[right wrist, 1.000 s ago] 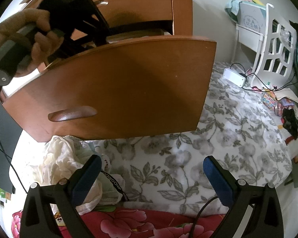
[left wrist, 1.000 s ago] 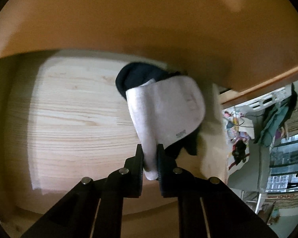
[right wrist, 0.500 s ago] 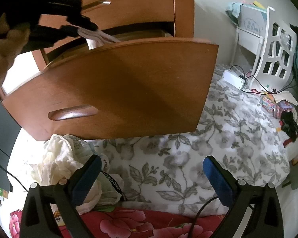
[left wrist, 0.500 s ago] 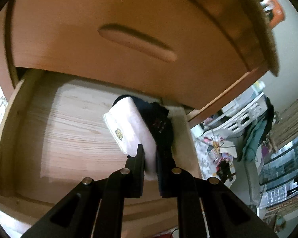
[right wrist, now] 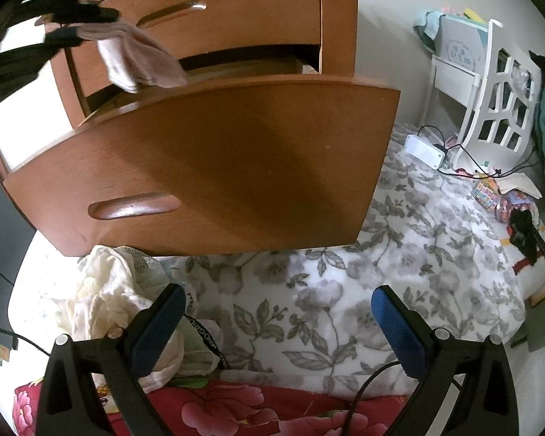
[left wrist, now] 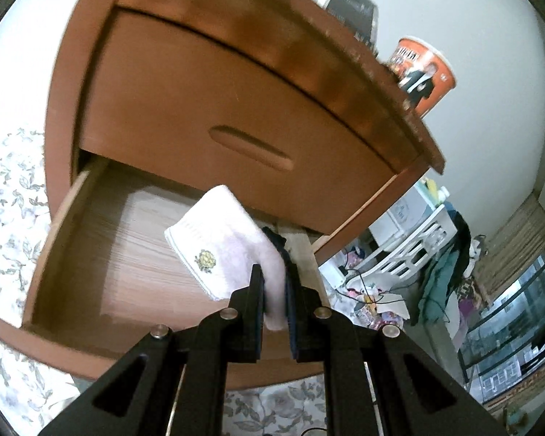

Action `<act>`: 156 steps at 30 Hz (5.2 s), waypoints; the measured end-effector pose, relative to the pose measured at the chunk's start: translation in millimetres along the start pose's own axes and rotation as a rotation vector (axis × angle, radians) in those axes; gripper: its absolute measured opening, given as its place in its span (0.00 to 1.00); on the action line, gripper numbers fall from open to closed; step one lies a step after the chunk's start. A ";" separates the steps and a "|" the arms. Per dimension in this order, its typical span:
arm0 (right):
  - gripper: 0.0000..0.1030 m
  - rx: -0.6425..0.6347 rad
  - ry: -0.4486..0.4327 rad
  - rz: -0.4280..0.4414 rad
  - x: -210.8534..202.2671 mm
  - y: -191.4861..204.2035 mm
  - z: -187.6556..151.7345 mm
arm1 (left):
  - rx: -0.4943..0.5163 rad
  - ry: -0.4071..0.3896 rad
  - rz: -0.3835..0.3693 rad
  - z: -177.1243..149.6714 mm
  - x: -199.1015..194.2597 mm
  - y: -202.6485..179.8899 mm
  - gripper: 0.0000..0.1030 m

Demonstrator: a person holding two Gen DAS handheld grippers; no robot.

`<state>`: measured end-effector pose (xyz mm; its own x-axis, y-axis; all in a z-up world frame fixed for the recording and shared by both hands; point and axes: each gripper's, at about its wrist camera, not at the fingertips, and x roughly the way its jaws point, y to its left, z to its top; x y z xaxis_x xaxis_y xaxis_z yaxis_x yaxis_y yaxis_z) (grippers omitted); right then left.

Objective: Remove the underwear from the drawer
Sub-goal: 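Lift the pale pink sock up out of the drawer with the left gripper, then lower the pale pink sock onto the clothes pile on the bedspread, then open the left gripper to release the pale pink sock, then move the left gripper into the drawer over the black lace garment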

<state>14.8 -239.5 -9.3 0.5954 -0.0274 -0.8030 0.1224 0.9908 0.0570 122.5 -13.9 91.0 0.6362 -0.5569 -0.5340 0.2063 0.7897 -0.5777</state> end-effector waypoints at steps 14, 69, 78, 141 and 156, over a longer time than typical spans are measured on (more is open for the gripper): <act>1.00 -0.024 -0.016 -0.030 -4.0 6.2 -0.1 | 0.066 -0.138 -0.059 2.8 -83.7 -21.3 0.10; 1.00 -0.036 -0.082 -0.070 -18.5 12.7 -2.0 | 0.109 0.216 -0.003 -82.6 -77.7 -9.0 0.11; 1.00 -0.036 -0.076 -0.068 -16.7 11.7 -2.1 | -0.059 0.367 0.106 -113.2 -24.8 62.4 0.11; 1.00 0.029 -0.216 -0.091 -30.2 8.1 10.7 | 0.216 0.184 0.360 -13.8 -25.8 4.3 0.93; 1.00 0.085 -0.206 -0.056 -27.6 -4.1 9.2 | 0.314 0.295 0.329 29.6 57.9 -24.7 0.98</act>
<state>5.2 -244.1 18.2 0.7343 -0.1175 -0.6686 0.2214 0.9725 0.0723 176.2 -58.1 92.6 0.4780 -0.2804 -0.8324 0.2725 0.9483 -0.1630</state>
